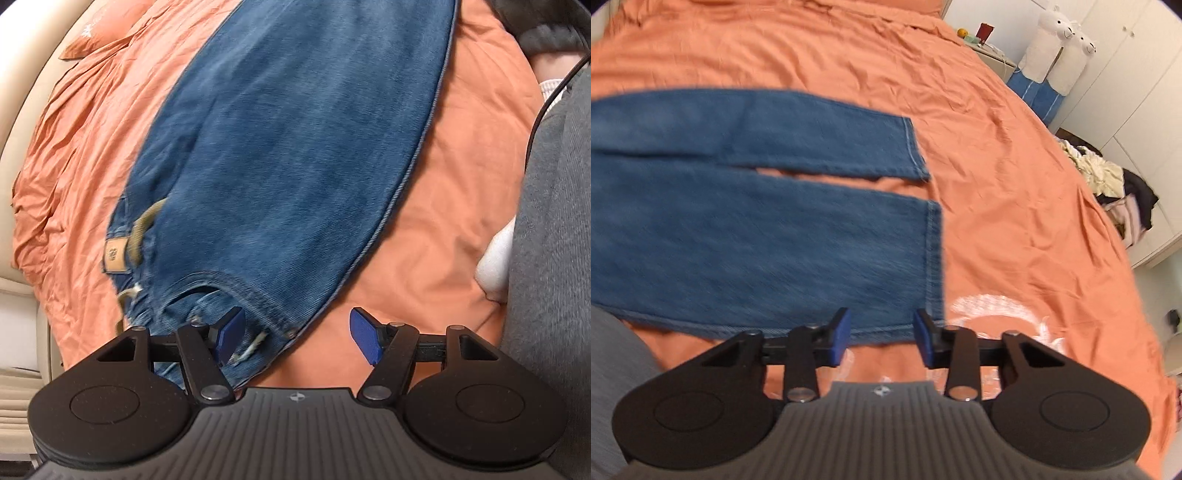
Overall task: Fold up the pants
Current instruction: 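Grasp the jeans waistband with the left tool while the right tool grasps the leg hems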
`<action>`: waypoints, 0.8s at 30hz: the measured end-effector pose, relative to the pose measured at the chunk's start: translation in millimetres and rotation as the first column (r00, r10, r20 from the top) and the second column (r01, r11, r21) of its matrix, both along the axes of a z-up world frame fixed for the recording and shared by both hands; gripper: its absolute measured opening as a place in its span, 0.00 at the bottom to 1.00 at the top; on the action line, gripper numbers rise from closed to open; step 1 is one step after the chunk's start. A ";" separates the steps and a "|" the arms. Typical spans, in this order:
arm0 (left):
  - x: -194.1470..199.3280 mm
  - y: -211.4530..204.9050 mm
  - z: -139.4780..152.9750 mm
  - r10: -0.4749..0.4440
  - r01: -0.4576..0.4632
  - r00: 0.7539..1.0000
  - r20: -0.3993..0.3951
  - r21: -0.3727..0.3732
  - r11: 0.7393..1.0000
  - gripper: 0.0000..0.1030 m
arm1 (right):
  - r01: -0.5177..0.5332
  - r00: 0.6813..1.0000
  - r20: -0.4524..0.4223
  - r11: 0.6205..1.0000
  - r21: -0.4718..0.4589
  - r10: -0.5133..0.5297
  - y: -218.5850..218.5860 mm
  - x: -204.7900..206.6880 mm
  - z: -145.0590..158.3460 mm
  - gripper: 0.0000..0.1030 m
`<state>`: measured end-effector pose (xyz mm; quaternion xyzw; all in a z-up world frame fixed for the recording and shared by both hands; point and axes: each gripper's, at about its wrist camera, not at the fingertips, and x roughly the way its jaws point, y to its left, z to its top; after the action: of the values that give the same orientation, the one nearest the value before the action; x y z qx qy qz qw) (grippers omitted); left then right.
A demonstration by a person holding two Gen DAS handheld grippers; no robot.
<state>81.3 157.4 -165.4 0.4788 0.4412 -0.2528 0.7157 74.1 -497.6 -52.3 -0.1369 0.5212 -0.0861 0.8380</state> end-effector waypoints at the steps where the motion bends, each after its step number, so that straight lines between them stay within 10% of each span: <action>1: 0.2 -0.5 -2.3 0.010 -0.010 1.000 -0.007 0.004 1.000 0.75 | -0.007 1.000 -0.010 1.000 -0.007 0.007 -1.9 0.0 -1.6 0.28; 8: -1.8 -8.0 -14.3 0.035 -0.036 0.999 0.040 0.031 0.999 0.68 | -0.128 0.990 -0.062 0.989 -0.076 0.123 -6.9 -3.1 -16.3 0.29; 13: 0.2 -17.8 -15.9 0.072 -0.080 0.992 0.105 0.069 0.994 0.29 | -0.260 0.963 -0.106 0.958 -0.123 0.248 -1.0 -10.8 -29.1 0.29; 24: 24.8 -31.5 58.1 0.415 -0.375 0.871 0.263 -0.190 0.908 0.15 | -0.665 0.746 -0.265 0.662 -0.346 0.611 22.3 -51.5 -71.3 0.37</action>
<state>106.1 126.0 -107.3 0.3622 0.3992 -0.0549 0.8405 22.5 -475.3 -123.6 -0.4923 0.4603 0.1123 0.7302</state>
